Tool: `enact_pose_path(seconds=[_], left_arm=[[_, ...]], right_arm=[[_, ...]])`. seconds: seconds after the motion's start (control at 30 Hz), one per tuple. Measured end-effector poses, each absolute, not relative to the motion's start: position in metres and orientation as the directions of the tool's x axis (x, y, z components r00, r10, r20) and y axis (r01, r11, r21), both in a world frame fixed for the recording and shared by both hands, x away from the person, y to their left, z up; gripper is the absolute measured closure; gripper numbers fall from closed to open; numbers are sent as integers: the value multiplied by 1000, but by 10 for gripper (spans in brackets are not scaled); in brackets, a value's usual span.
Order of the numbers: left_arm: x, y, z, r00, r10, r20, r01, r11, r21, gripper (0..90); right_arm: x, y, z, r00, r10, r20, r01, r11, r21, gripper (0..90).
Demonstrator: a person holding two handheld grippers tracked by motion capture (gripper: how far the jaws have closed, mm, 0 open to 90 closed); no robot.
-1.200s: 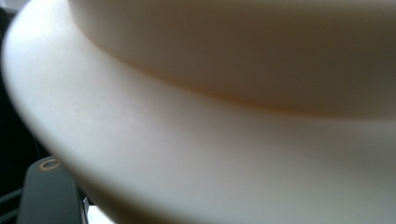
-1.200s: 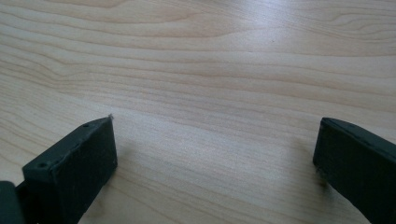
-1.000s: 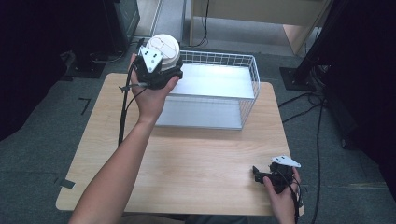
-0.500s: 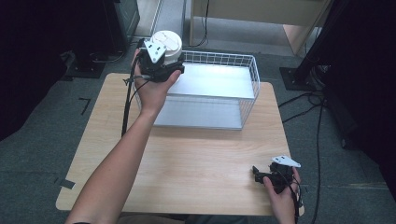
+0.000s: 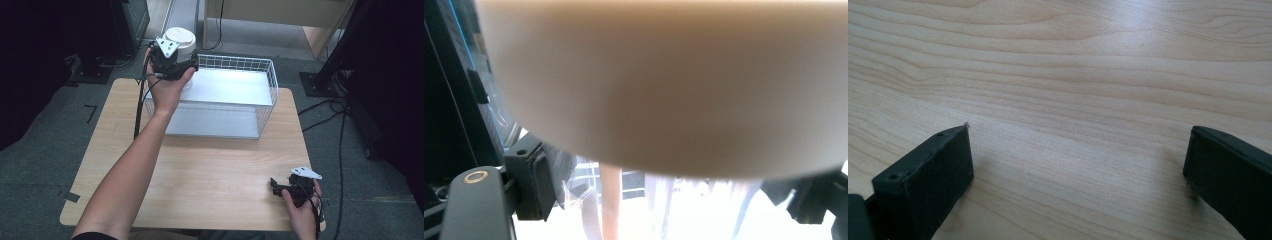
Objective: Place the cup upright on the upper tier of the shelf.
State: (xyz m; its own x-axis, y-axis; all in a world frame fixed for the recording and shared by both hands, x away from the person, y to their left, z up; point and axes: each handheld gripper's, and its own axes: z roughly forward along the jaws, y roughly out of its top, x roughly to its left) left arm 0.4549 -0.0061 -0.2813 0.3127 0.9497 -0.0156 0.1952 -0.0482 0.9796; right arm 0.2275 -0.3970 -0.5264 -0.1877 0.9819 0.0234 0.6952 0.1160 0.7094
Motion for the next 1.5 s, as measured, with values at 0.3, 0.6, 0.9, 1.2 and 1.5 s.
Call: enact_pose_path(seconds=[0.3,0.6,0.9,1.2,1.5], left_arm=[[453,-5,-274,312,950,-6,178,-52,983,53],[442,-1,-271,301,953,12,149,-59,987,0],[429,7,-270,314,949,13,121,-53,991,0],[409,15,-272,333,943,9,102,-46,994,0],[389,23,-277,357,934,14,97,-52,994,0]], right_arm=[[228,-397,-526,-188,982,24,695,116,709,0],[227,-397,-526,-186,982,24,696,114,709,0],[227,-397,-526,-187,982,24,696,115,709,0],[227,-397,-526,-188,982,23,696,116,709,0],[227,-397,-526,-188,982,23,695,116,709,0]])
